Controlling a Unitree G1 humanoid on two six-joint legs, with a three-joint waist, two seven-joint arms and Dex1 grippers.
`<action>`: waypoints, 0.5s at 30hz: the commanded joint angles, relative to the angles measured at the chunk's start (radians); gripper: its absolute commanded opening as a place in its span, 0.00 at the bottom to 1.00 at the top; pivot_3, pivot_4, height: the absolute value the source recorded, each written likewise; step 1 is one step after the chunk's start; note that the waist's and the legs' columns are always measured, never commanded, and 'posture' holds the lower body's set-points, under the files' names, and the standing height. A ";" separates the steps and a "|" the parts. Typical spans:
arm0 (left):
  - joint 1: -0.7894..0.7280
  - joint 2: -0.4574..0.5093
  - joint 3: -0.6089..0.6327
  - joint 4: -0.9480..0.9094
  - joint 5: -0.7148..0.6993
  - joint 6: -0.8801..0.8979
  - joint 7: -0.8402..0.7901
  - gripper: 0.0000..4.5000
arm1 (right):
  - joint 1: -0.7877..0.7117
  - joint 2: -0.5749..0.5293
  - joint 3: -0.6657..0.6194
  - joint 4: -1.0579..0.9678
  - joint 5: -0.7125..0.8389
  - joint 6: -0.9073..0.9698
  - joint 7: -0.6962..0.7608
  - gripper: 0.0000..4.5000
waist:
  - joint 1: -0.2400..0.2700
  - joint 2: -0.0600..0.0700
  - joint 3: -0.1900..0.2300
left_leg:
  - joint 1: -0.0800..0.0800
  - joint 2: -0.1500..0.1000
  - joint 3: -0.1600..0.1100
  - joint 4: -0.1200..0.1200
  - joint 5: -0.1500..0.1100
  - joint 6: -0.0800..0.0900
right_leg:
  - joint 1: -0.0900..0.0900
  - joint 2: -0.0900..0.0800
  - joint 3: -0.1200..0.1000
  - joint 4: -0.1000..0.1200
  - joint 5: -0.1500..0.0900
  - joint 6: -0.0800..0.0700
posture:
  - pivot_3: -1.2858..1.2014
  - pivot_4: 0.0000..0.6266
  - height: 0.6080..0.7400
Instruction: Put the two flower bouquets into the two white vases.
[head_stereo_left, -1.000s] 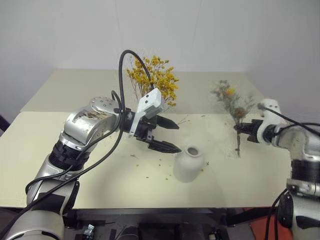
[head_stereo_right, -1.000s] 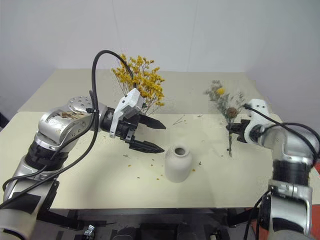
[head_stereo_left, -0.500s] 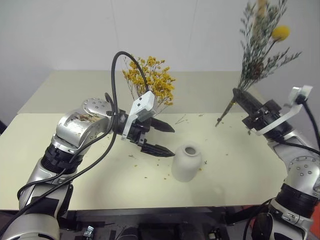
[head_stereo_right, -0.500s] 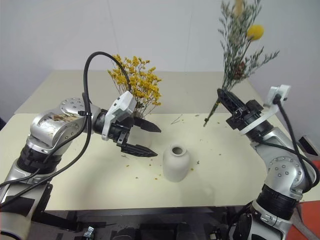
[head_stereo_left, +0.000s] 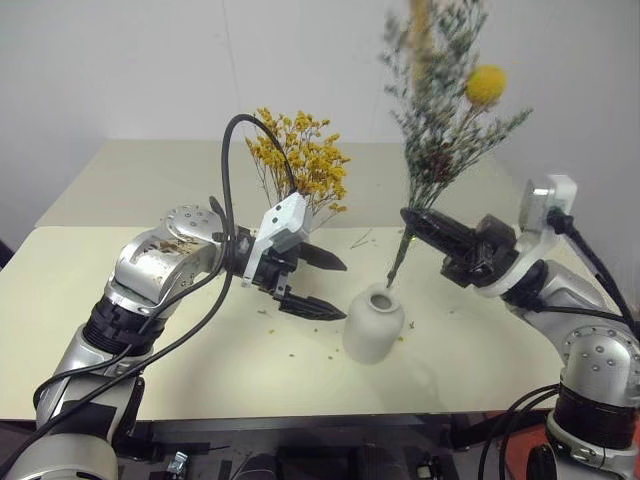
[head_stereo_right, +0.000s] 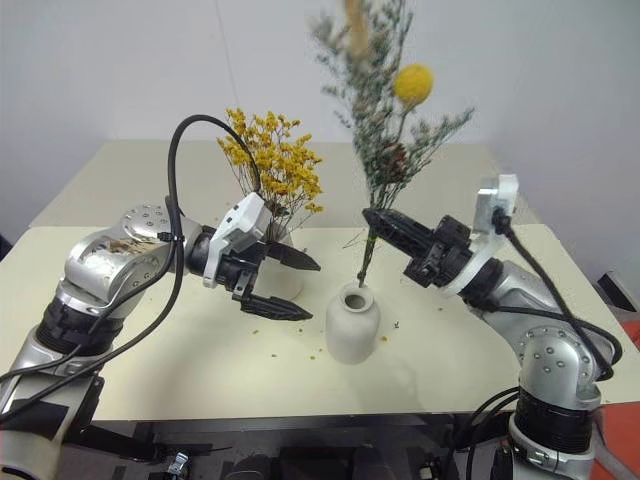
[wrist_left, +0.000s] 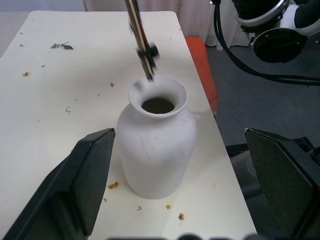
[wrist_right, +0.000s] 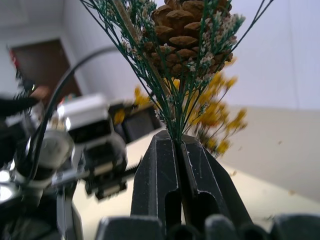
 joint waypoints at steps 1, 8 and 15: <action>-0.001 0.011 0.016 -0.036 -0.007 -0.009 -0.007 1.00 | 0.008 -0.026 0.024 -0.022 -0.025 -0.056 0.025 0.01 | 0.001 0.000 0.000 | 0.000 0.000 0.000 0.000 0.000 0.000 | 0.000 0.000 0.000 0.000 0.000 0.000 | 0.52 0.24 1.00; -0.003 0.018 0.015 -0.037 -0.006 -0.012 -0.015 1.00 | 0.054 -0.057 0.082 -0.021 -0.090 -0.116 0.069 0.01 | 0.002 0.000 0.000 | 0.000 0.000 0.000 0.000 0.000 0.000 | 0.000 0.000 0.000 0.000 0.000 0.000 | 0.52 0.24 1.00; -0.005 0.020 0.015 -0.029 -0.002 -0.018 -0.021 1.00 | 0.097 -0.069 0.078 -0.006 -0.106 -0.165 0.115 0.40 | 0.003 0.000 0.000 | 0.000 0.000 0.000 0.000 0.000 0.000 | 0.000 0.000 0.000 0.000 0.000 0.000 | 0.52 0.24 1.00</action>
